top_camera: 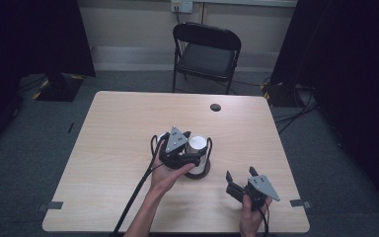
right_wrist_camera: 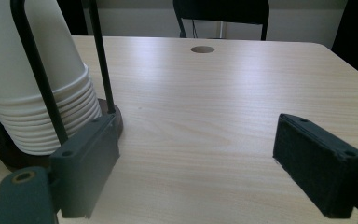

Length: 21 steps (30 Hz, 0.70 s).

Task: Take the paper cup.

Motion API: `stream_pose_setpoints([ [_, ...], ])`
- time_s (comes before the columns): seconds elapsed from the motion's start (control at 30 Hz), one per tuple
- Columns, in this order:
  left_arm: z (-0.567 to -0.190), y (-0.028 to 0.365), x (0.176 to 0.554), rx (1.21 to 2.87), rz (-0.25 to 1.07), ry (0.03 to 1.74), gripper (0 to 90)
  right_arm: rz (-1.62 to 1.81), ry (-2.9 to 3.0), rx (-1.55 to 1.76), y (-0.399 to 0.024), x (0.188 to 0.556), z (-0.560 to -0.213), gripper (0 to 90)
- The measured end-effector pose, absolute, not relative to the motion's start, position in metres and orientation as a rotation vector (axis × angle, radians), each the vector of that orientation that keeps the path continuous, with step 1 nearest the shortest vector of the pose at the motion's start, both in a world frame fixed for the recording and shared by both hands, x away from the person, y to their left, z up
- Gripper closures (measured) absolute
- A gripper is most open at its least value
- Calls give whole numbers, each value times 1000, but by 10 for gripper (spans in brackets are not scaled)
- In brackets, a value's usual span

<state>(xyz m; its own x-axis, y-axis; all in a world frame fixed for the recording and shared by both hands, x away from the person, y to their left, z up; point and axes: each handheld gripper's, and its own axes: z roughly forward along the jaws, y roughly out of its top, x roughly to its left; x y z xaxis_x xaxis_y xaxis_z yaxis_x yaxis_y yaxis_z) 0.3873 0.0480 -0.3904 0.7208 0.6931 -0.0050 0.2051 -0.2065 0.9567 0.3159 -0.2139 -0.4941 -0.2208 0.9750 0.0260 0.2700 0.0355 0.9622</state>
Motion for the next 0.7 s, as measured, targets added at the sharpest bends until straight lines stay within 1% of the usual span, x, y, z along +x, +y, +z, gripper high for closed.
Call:
stream_pose_setpoints([
  [0.37,-394,43,398,1793,517,714,244,1230,1590,1290,-214,316,-494,139],
  [0.7,-400,37,402,1825,529,707,272,1239,1585,1285,-215,315,-494,139],
])
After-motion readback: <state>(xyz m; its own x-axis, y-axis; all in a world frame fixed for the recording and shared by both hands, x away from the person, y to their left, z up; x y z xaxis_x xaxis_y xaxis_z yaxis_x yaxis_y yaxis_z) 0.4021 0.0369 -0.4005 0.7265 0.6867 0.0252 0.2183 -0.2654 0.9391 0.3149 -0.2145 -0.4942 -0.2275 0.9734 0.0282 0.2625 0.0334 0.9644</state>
